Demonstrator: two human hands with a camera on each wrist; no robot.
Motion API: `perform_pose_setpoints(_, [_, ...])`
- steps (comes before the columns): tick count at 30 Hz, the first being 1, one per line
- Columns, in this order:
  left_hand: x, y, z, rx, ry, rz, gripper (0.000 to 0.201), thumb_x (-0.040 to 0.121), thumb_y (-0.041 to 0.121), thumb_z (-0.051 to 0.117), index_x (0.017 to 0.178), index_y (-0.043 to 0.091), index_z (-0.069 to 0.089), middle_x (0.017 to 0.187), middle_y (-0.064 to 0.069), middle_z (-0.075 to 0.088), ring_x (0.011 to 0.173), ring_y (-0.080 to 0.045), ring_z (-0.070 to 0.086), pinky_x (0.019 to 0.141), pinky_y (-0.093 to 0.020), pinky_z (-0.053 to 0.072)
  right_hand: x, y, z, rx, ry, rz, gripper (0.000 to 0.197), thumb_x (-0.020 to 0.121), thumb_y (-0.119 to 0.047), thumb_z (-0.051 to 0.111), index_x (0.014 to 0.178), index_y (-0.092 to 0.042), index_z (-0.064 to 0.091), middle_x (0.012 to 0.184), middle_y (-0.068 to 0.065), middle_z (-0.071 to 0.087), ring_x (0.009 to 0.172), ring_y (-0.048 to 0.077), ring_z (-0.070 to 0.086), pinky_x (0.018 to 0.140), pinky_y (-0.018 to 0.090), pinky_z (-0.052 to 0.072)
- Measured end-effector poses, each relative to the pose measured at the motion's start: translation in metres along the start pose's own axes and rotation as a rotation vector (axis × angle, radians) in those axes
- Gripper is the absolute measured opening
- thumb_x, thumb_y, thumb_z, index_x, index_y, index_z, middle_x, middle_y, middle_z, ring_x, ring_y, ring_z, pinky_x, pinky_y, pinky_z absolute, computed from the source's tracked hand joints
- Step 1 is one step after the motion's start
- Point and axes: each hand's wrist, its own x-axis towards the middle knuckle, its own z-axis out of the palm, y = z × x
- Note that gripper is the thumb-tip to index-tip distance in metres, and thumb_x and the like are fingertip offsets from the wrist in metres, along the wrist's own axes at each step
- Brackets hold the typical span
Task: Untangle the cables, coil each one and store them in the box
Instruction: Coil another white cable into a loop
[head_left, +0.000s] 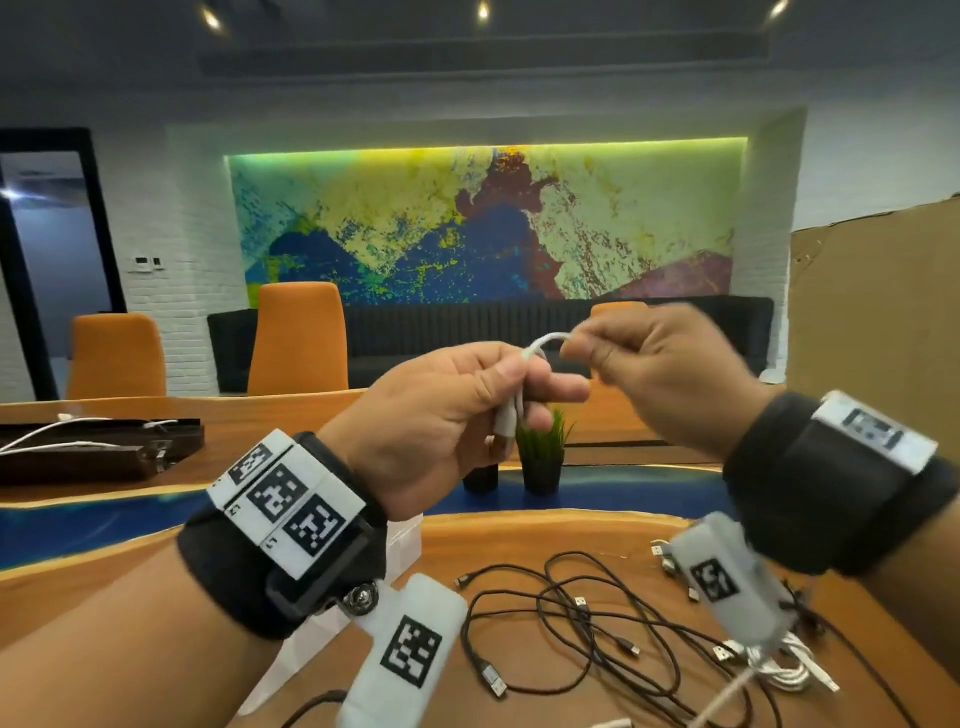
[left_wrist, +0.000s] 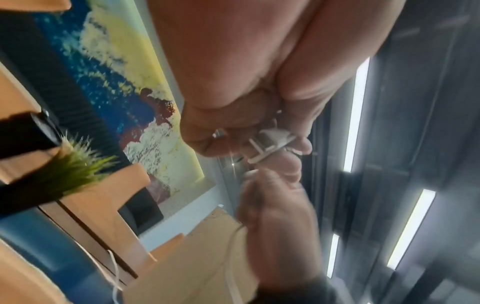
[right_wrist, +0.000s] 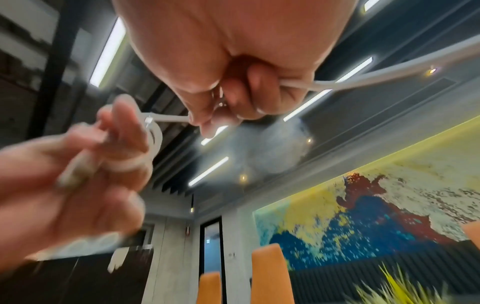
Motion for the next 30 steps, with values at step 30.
perform_pose_setpoints(30, [0.006, -0.005, -0.01, 0.756, 0.144, 0.217, 0.02, 0.104, 0.022, 0.046, 0.098, 0.013, 0.062, 0.116, 0.003, 0.071, 0.105, -0.004, 0.065, 0.082, -0.017, 0.051, -0.026, -0.025, 0.03, -0.235, -0.391, -0.096, 0.019, 0.098, -0.029, 0.053, 0.082, -0.024, 0.062, 0.071, -0.006, 0.057, 0.066, 0.009, 0.053, 0.062, 0.03, 0.048])
